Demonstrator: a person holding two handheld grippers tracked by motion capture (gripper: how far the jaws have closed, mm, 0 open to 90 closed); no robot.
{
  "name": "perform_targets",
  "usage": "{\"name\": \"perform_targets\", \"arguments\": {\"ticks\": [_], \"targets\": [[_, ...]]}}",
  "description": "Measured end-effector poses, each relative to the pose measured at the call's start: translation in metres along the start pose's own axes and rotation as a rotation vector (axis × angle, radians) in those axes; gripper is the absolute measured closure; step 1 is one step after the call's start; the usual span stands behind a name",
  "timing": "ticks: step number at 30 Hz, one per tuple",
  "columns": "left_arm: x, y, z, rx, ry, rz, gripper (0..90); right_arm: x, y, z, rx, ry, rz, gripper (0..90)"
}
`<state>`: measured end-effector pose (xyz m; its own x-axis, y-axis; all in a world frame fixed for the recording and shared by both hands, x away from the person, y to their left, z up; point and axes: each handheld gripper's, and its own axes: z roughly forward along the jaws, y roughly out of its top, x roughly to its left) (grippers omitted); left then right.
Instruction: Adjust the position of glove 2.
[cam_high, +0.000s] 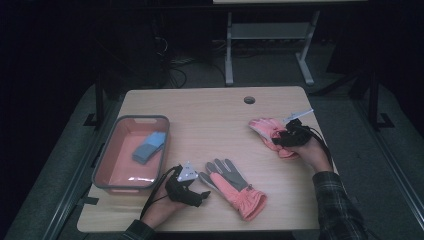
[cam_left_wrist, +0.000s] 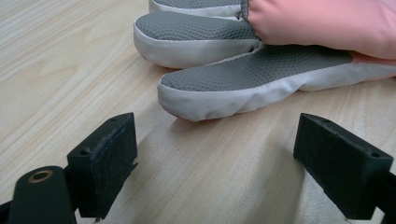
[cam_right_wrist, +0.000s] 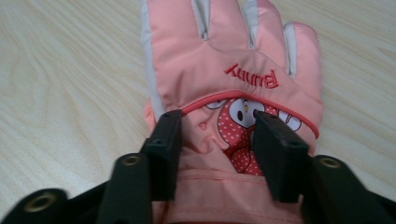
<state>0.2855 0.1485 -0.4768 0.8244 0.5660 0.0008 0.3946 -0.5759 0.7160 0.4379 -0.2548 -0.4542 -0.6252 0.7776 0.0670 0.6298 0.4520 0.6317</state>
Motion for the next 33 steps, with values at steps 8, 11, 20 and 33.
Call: {"name": "perform_targets", "arguments": {"ticks": [8,11,20,33], "targets": [[0.000,0.000,0.000,0.000,0.000,-0.001,12.7,0.000,-0.001,-0.004,-0.009,-0.003,-0.013,78.8],[0.000,0.000,0.000,0.000,0.000,0.000,12.7,-0.001,-0.001,-0.005,-0.016,0.001,-0.004,83.4],[0.000,0.000,0.000,0.000,0.000,0.000,12.7,0.000,0.001,-0.021,-0.038,0.007,0.024,86.5],[0.000,0.000,0.000,0.001,-0.002,0.000,12.7,0.014,0.006,-0.056,-0.119,0.047,0.053,86.5]]}}
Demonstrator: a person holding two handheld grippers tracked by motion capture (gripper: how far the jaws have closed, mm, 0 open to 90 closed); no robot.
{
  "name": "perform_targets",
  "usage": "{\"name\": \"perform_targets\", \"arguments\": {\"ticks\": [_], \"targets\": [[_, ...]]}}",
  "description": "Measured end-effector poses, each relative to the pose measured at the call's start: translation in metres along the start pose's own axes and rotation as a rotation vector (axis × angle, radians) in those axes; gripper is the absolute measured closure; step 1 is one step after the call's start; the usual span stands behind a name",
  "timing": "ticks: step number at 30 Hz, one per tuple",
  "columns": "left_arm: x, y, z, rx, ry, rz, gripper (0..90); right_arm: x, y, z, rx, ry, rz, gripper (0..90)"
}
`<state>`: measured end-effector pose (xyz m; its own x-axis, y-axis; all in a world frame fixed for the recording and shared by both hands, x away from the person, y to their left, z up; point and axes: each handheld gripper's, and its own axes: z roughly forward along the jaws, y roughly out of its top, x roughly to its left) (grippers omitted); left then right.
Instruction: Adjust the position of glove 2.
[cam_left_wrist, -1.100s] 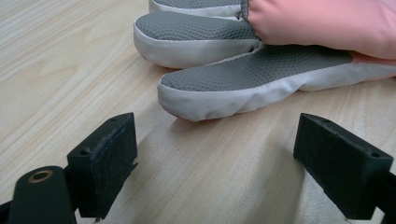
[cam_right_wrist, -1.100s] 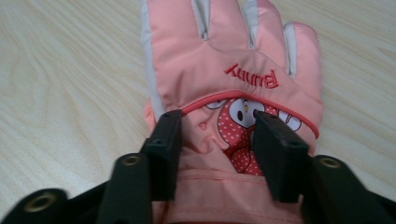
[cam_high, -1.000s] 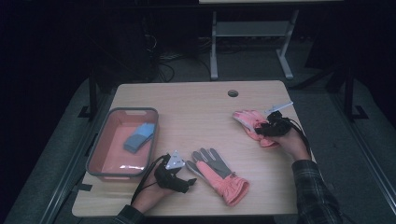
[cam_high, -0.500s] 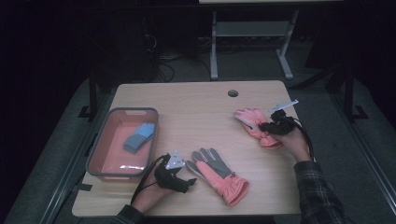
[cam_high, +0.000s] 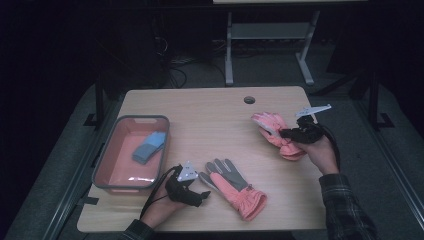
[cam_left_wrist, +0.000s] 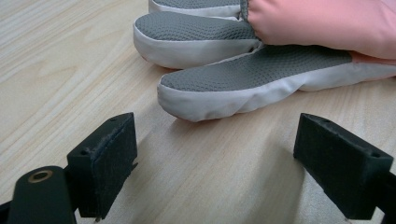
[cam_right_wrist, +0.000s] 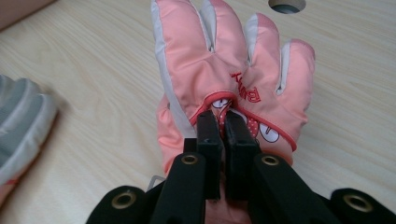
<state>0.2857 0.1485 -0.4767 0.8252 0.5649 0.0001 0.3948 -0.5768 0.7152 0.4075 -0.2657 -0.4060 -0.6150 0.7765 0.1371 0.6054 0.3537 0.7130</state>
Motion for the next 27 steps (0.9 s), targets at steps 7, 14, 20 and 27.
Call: {"name": "perform_targets", "arguments": {"ticks": [7,14,20,27], "targets": [[0.000,0.000,0.000,0.000,0.000,0.000,12.7,0.023,-0.004,-0.012,0.001,0.029,-0.012,86.6],[0.000,0.000,0.000,0.000,0.002,0.006,12.7,0.044,-0.004,-0.021,-0.023,0.073,-0.033,86.6],[0.000,0.000,0.000,-0.002,0.001,0.004,12.7,0.064,-0.006,-0.028,-0.028,0.118,-0.038,86.6],[0.000,0.000,0.000,0.000,0.002,0.005,12.7,0.088,-0.010,-0.032,-0.034,0.173,-0.073,86.6]]}}
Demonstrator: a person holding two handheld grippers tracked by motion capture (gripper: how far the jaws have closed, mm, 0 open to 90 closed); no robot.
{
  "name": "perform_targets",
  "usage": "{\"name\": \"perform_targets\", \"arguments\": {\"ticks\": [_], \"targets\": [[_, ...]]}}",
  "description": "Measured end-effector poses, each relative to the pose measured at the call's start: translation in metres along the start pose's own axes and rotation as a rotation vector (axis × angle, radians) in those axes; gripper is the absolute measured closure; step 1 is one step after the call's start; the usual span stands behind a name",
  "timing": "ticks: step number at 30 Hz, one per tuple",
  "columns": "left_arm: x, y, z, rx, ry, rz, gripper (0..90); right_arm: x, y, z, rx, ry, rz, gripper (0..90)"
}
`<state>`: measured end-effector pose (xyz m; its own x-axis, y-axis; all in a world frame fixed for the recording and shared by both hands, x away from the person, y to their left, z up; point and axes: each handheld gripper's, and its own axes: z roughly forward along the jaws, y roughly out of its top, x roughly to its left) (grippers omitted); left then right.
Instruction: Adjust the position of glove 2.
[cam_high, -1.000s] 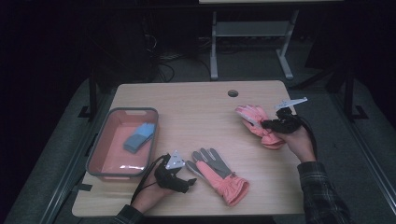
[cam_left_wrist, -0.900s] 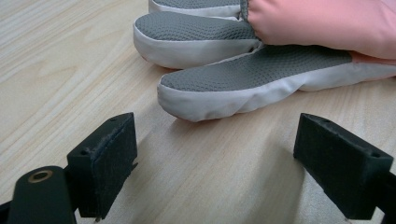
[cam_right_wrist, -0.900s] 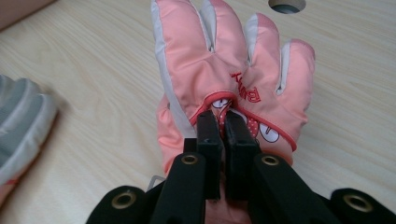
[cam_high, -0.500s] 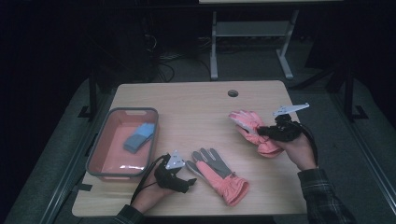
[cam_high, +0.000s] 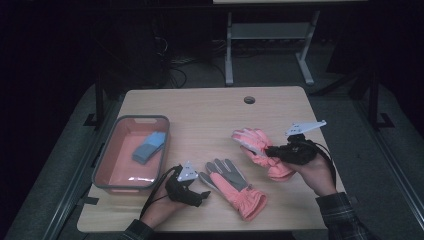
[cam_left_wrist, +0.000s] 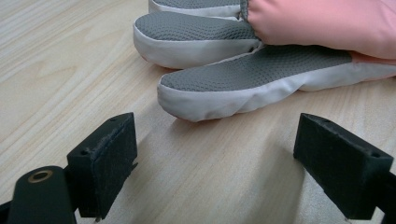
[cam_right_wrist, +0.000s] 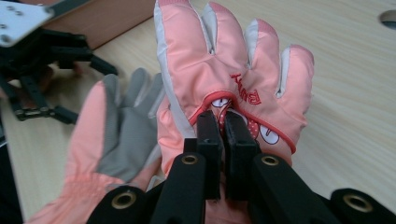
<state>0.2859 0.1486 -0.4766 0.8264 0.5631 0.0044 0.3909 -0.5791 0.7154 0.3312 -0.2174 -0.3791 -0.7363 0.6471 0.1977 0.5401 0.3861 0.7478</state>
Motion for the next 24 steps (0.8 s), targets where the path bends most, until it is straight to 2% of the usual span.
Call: {"name": "perform_targets", "arguments": {"ticks": [10,19,24], "targets": [[0.000,0.000,0.000,-0.003,0.000,-0.004,12.7,0.031,-0.001,0.010,0.012,0.064,-0.030,86.6],[-0.001,0.000,0.000,0.000,-0.002,-0.007,12.6,0.060,0.003,0.023,0.020,0.118,-0.078,86.5],[-0.001,0.000,0.000,0.001,-0.002,-0.007,12.7,0.072,0.004,0.032,0.037,0.132,-0.102,86.5]]}}
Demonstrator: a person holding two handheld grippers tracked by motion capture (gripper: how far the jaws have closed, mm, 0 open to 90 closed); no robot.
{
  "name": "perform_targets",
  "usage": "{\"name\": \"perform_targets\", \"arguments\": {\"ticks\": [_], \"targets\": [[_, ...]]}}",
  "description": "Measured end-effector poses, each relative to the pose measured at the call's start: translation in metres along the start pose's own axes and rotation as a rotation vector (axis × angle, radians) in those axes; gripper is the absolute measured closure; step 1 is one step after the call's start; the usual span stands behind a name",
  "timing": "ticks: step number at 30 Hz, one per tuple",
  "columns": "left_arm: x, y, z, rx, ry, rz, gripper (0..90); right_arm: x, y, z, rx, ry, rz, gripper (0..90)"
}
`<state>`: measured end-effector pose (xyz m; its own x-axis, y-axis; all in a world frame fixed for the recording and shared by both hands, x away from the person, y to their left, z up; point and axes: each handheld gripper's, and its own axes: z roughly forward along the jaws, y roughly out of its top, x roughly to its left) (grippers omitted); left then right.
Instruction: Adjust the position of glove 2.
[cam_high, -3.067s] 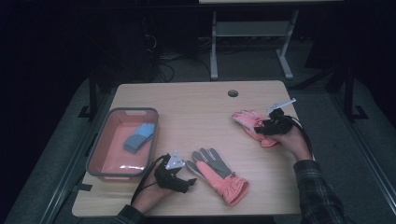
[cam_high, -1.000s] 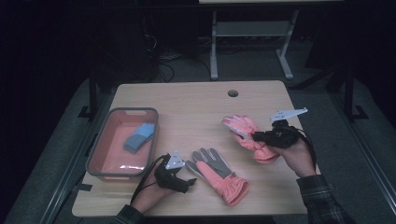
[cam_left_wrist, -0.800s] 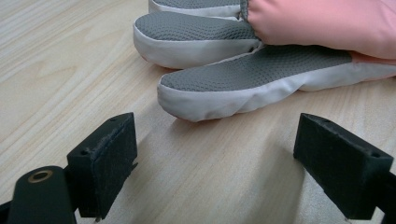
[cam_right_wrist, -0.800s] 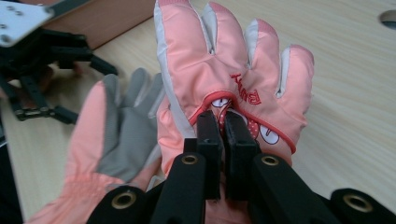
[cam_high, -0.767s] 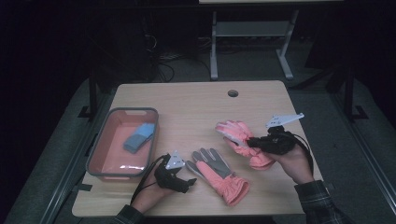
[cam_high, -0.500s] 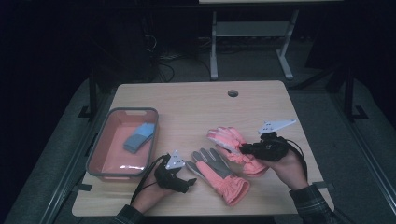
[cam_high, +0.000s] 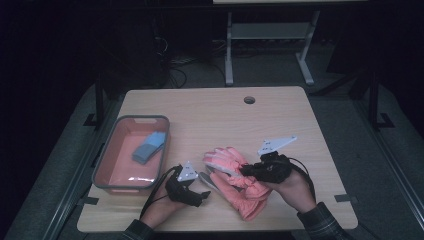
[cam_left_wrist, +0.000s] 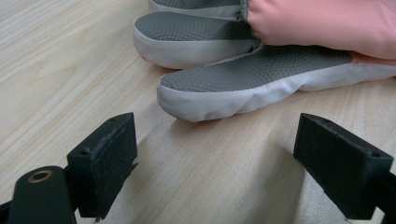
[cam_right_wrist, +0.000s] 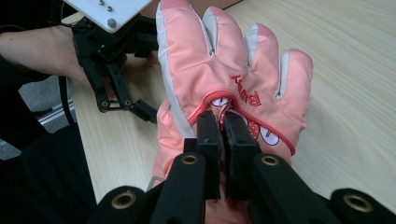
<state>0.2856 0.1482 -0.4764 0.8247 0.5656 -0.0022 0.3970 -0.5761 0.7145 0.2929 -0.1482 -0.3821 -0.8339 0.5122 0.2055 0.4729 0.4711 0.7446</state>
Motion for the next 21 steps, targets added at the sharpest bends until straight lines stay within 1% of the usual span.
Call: {"name": "perform_targets", "arguments": {"ticks": [5,13,14,16,17,18,20,21], "targets": [[0.000,0.000,0.000,0.000,-0.001,0.000,12.7,0.007,0.001,0.008,0.015,-0.001,0.002,86.5],[0.000,0.000,0.000,-0.002,-0.001,-0.001,12.7,0.009,-0.001,0.017,0.029,-0.005,0.011,86.1],[0.000,0.000,0.000,-0.002,-0.002,-0.001,12.7,0.010,-0.001,0.019,0.038,-0.004,0.015,85.6],[0.000,0.000,0.000,-0.002,-0.002,-0.001,12.7,0.010,-0.002,0.023,0.059,-0.003,0.005,84.0],[0.000,0.000,0.000,-0.003,-0.002,0.000,12.7,0.011,-0.002,0.024,0.065,-0.006,0.008,83.0],[0.000,0.000,0.001,-0.003,-0.001,0.001,12.7,0.012,-0.002,0.026,0.069,-0.009,0.000,81.5],[0.000,0.000,0.001,-0.003,-0.002,0.001,12.7,0.014,-0.002,0.029,0.081,-0.011,-0.016,75.8],[0.000,0.000,0.000,-0.002,-0.002,0.001,12.7,0.014,-0.002,0.029,0.080,-0.004,-0.017,73.0]]}}
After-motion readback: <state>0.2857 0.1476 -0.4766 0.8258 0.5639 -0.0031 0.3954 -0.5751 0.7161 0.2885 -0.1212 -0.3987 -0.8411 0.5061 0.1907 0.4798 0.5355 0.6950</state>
